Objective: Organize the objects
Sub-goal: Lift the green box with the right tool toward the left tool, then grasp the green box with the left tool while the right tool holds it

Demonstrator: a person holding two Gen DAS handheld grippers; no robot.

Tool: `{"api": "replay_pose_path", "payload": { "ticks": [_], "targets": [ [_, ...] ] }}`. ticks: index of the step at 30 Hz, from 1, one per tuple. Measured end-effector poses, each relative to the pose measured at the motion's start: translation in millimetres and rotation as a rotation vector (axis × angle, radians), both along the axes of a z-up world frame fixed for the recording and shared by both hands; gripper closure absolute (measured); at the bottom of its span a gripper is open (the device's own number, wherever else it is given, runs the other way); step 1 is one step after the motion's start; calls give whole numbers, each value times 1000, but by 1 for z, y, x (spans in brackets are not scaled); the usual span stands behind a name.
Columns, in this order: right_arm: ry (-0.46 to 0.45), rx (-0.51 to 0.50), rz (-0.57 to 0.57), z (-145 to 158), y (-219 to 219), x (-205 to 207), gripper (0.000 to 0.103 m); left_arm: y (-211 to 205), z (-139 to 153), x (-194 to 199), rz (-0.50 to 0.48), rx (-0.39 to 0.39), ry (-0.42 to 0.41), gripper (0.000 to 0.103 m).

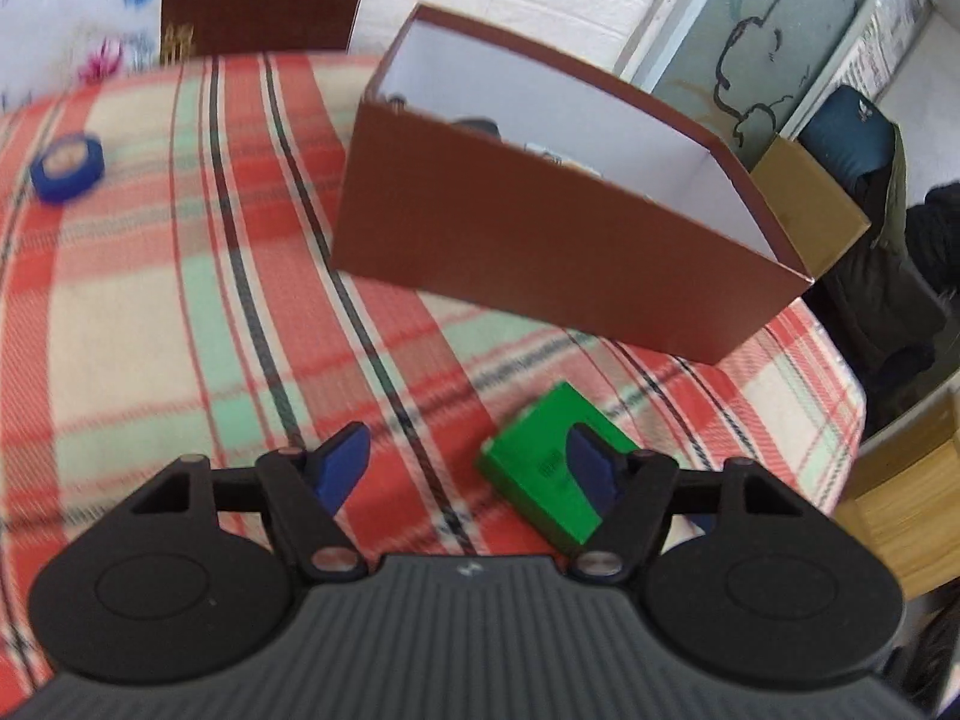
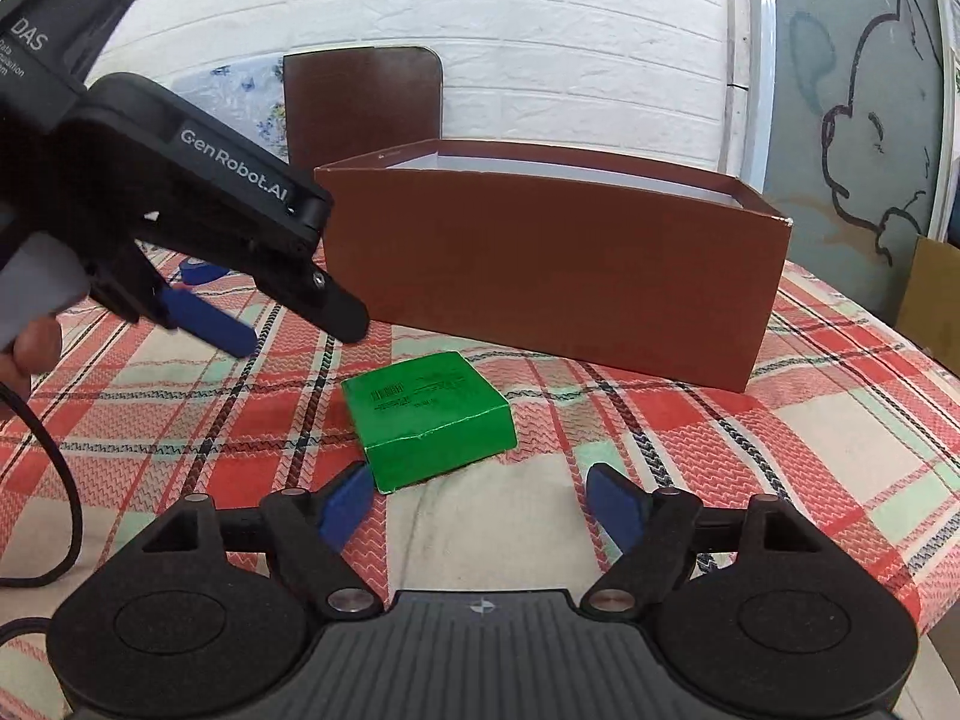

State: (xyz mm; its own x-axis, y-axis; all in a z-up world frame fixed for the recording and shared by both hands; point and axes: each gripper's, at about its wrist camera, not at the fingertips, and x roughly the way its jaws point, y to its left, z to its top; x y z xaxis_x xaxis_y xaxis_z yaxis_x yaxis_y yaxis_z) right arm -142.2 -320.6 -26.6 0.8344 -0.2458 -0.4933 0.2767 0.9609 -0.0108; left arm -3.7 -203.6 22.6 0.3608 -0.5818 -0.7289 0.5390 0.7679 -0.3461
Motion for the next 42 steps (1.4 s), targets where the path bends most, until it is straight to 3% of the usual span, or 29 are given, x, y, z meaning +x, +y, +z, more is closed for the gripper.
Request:
{"api": "replay_pose_path", "payload": {
  "ticks": [6,11,13,18,23,26,30,34,37,38,39,42],
  "targets": [
    [19,-46,81,-1,-2,10,23,-4,-16,-3,38,-25,132,30],
    [35,-82,140,0,0,23,21,-12,-14,-4,28,-20,131,30],
    [36,-104,160,0,2,28,21,-21,-13,-4,6,22,99,31],
    [46,-157,196,2,3,39,21,-46,-2,-9,-72,198,-123,31],
    [49,-123,180,3,-11,43,21,-41,22,5,-51,192,-218,39],
    [50,-100,180,2,-16,46,22,-42,30,16,-88,114,-137,40],
    [54,-105,183,2,-9,49,22,-55,6,17,-125,124,17,49],
    [59,-103,186,-3,-10,47,24,-42,-20,18,-59,27,180,48],
    [59,-95,191,-5,-8,49,29,-30,-26,13,-8,-58,222,50],
    [58,-85,198,-5,-8,49,38,-29,-27,13,-2,-69,228,50],
    [55,-75,208,-5,-6,50,41,-29,-28,13,4,-74,228,51],
    [51,-90,198,-6,3,51,43,-36,-25,8,-10,-75,212,60]
  ]
}}
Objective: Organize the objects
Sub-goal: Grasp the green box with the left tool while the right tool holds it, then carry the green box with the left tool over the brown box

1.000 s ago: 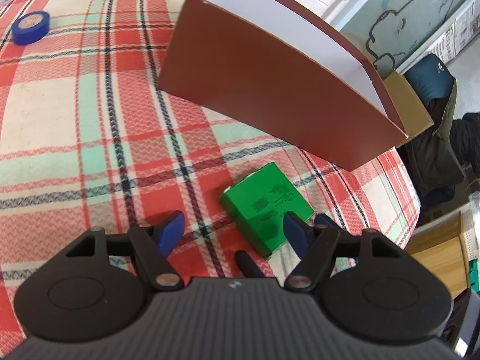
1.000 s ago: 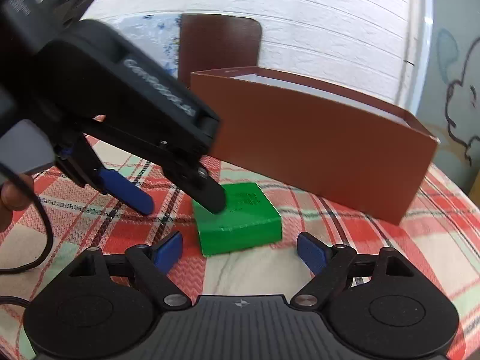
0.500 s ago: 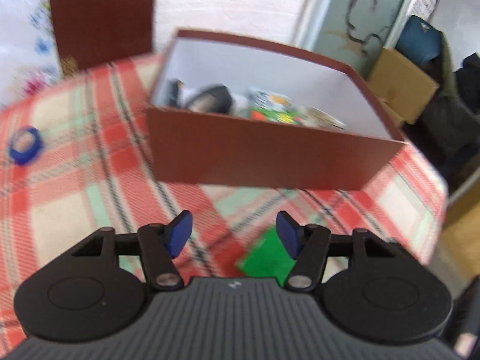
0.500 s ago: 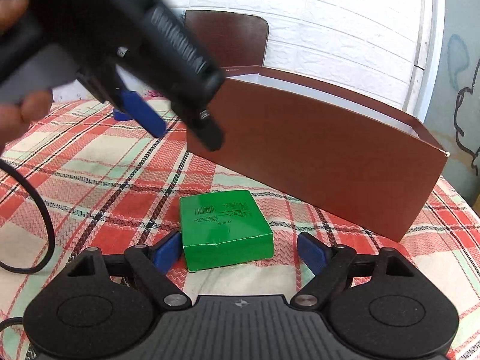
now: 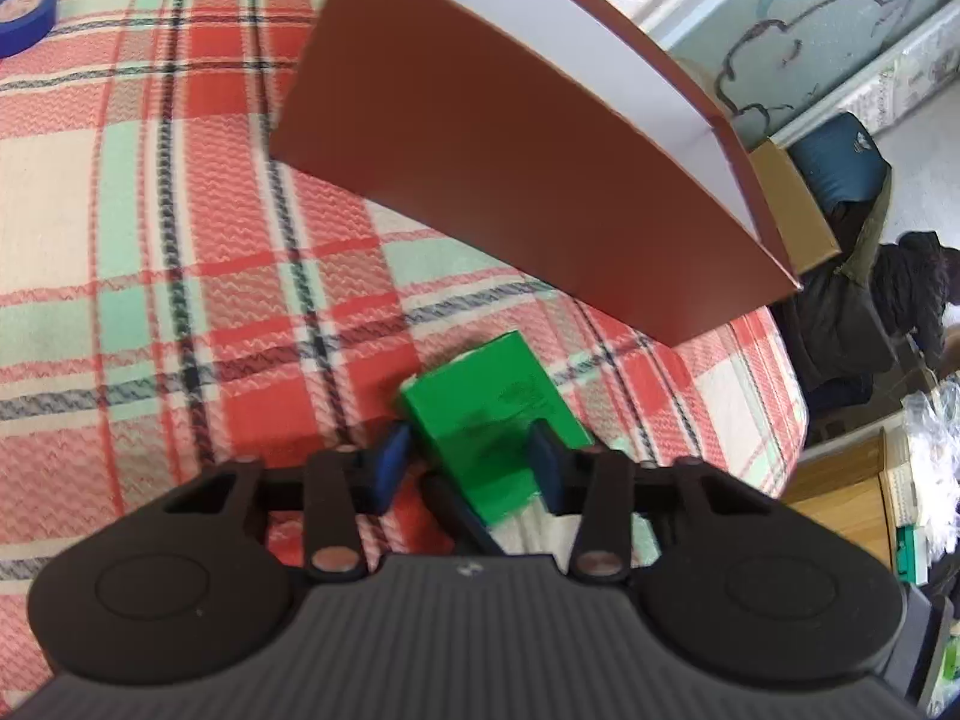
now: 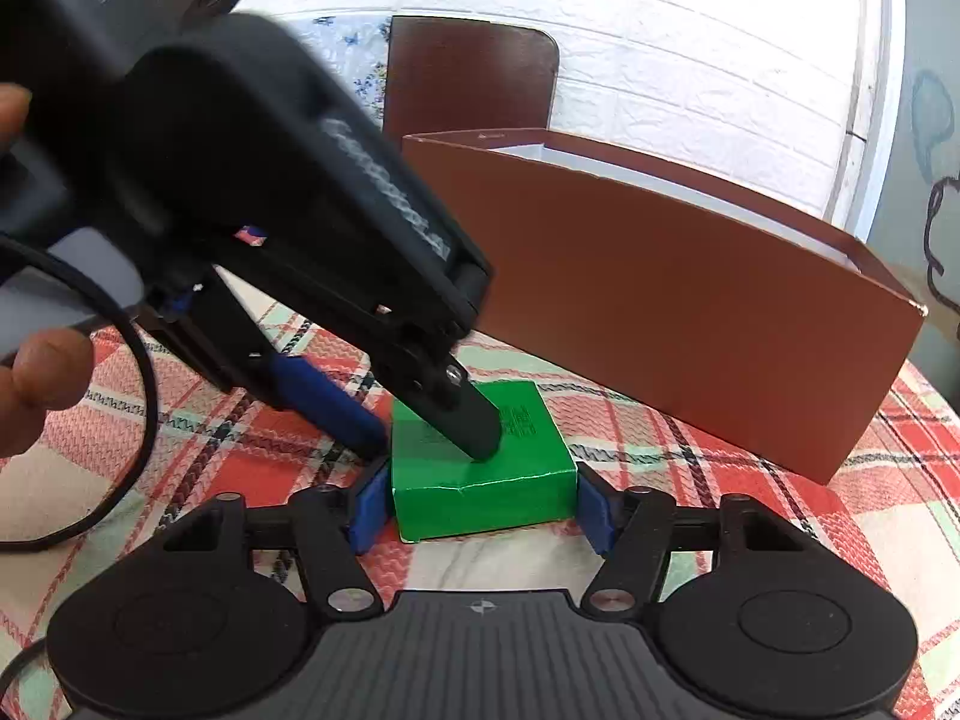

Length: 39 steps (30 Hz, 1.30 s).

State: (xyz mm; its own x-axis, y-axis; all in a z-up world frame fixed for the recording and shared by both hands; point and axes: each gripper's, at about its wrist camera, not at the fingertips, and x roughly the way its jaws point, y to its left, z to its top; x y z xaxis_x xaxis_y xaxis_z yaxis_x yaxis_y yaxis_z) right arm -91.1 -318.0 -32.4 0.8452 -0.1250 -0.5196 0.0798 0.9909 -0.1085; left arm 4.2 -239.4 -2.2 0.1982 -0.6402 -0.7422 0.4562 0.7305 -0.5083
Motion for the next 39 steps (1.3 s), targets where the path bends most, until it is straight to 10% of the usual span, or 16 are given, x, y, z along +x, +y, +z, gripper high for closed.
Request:
{"api": "replay_pose_path", "payload": {
  "ticks": [20,39],
  "targets": [
    [-312,-5,-195,79,-52,21,44,-91,116,-3,-237,25,-475,66],
    [-315,19,-253,80,-111,53,45,-134,120,22,-254,110,-542,66]
  ]
}}
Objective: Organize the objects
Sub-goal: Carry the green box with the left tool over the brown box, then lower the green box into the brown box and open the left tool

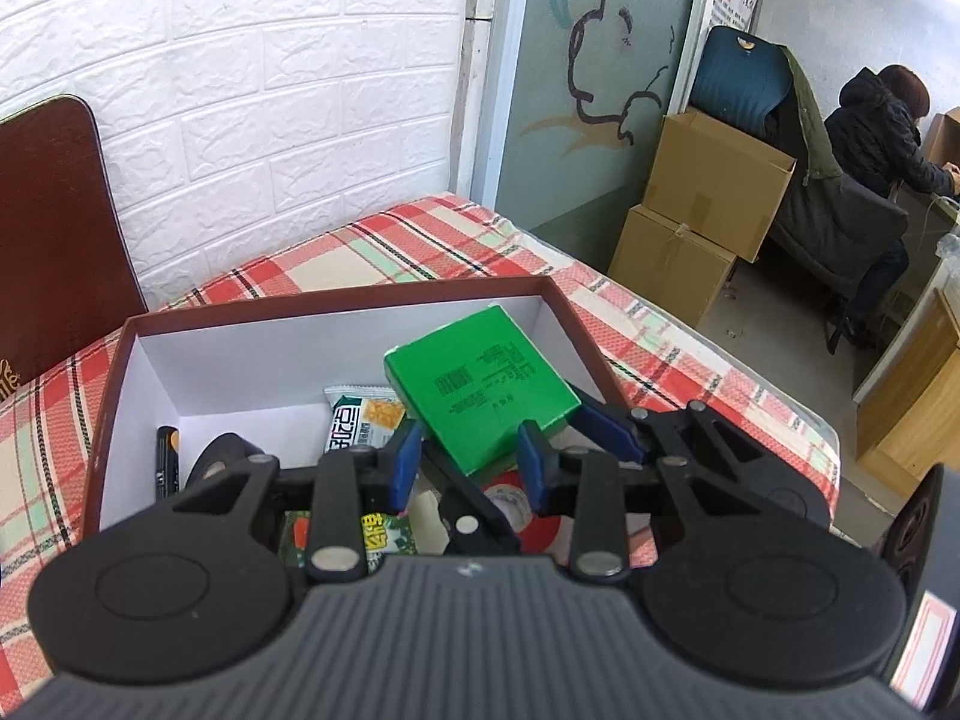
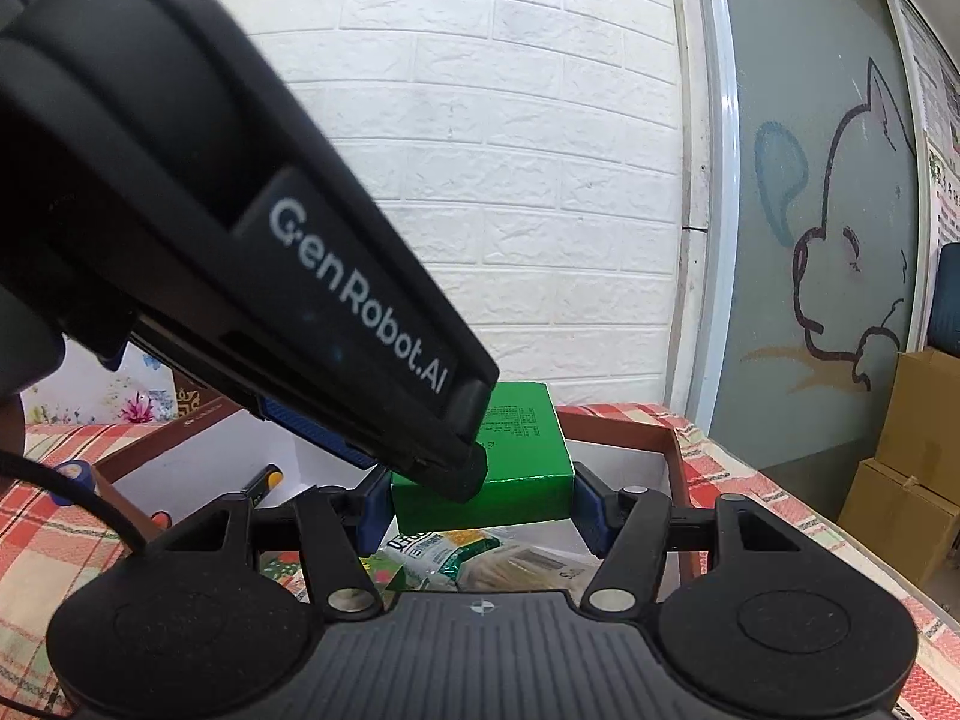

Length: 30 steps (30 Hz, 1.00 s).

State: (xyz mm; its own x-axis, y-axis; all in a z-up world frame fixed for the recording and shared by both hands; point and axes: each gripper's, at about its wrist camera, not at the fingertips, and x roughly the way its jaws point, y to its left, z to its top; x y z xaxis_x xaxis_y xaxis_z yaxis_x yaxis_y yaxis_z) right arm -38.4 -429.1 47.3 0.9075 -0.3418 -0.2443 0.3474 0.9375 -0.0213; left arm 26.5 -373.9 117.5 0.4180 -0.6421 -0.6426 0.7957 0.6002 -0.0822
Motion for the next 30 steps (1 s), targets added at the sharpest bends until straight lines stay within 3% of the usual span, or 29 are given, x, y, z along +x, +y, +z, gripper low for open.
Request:
{"api": "replay_pose_path", "payload": {
  "ticks": [30],
  "targets": [
    [59,12,-28,-8,-4,20,41,-9,-21,27,60,51,21,64]
  ]
}}
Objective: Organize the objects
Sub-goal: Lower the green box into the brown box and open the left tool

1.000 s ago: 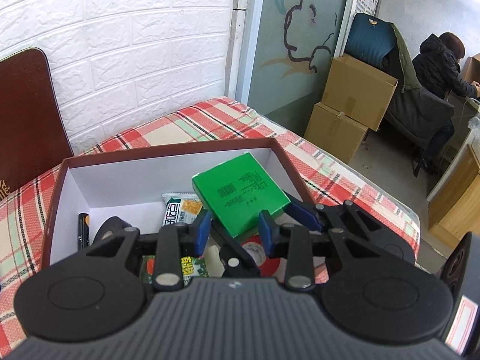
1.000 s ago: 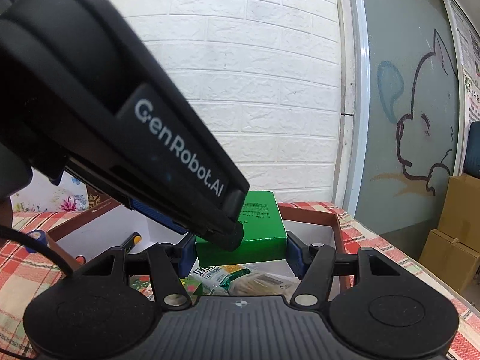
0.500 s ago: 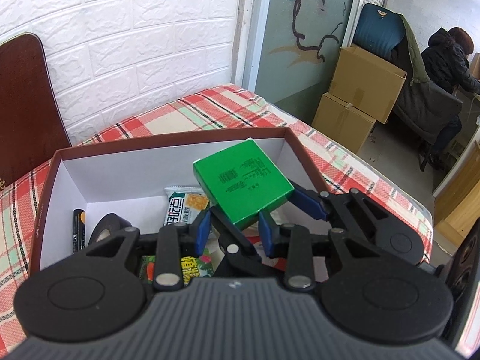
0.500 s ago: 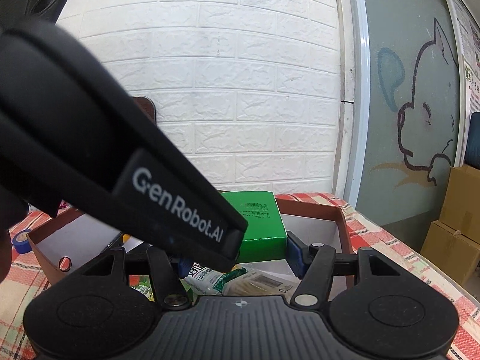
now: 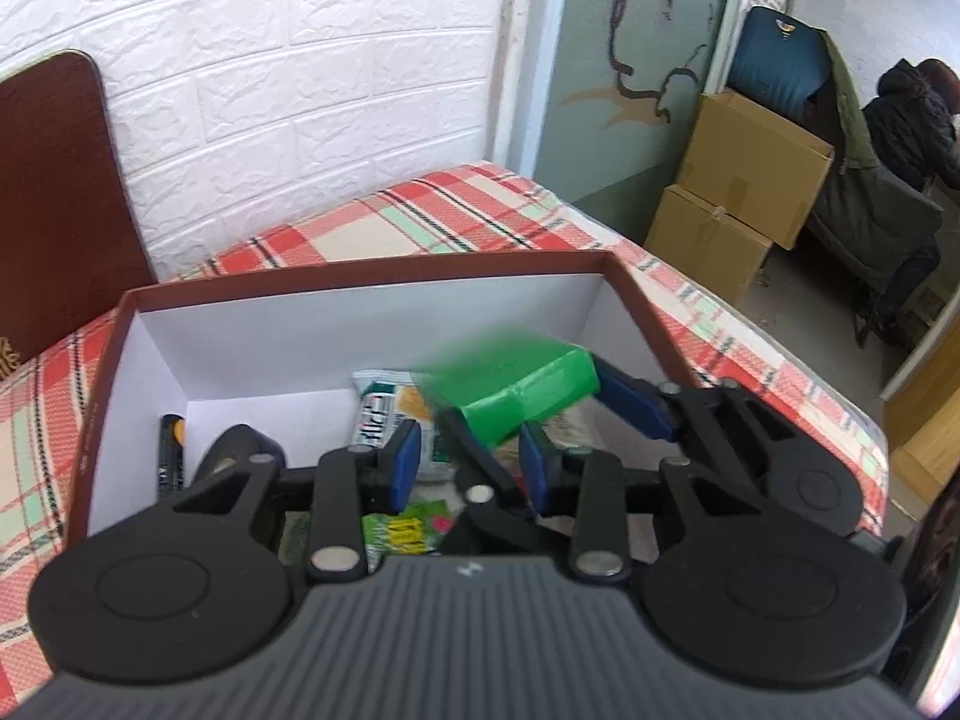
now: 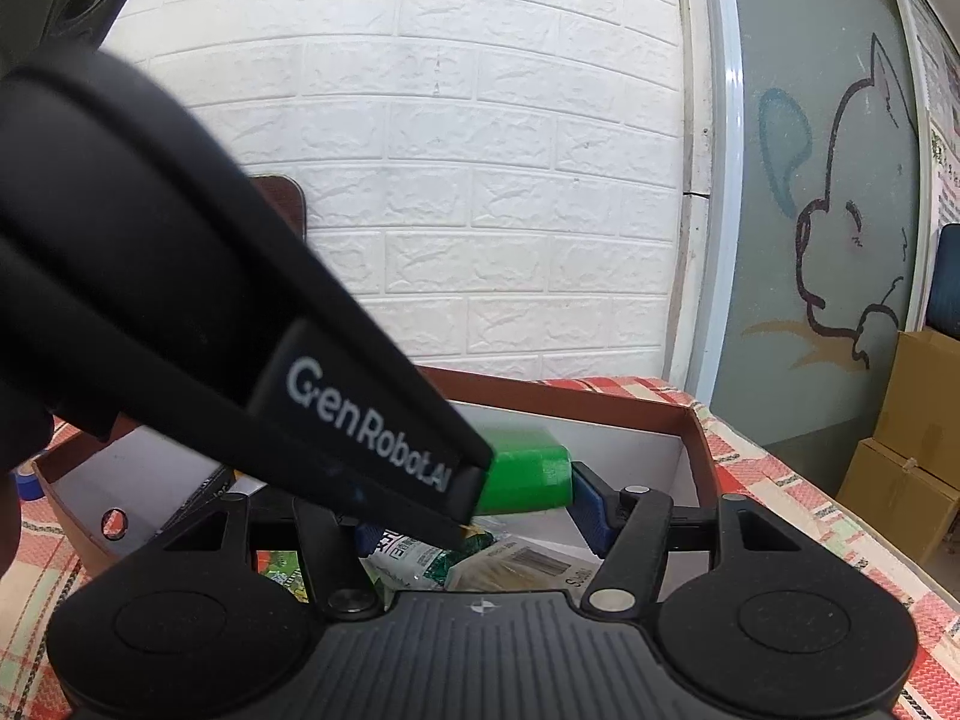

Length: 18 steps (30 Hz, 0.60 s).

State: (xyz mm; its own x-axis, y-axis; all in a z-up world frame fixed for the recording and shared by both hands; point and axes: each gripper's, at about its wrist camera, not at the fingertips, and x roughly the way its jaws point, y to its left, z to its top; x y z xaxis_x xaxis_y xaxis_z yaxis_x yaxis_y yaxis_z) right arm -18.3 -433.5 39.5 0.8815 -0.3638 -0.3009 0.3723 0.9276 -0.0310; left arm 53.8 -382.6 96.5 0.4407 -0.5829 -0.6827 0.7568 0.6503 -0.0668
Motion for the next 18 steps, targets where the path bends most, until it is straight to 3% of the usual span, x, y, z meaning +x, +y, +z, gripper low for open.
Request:
{"api": "replay_pose_path", "payload": {
  "ticks": [4,18],
  "targets": [
    [-2,7,-8,1,1,-4,35,5,0,2,10,-1,-5,56],
    [-39,-36,33,22,38,-25,34,57,25,-23,76,-33,-123,55]
  ]
}}
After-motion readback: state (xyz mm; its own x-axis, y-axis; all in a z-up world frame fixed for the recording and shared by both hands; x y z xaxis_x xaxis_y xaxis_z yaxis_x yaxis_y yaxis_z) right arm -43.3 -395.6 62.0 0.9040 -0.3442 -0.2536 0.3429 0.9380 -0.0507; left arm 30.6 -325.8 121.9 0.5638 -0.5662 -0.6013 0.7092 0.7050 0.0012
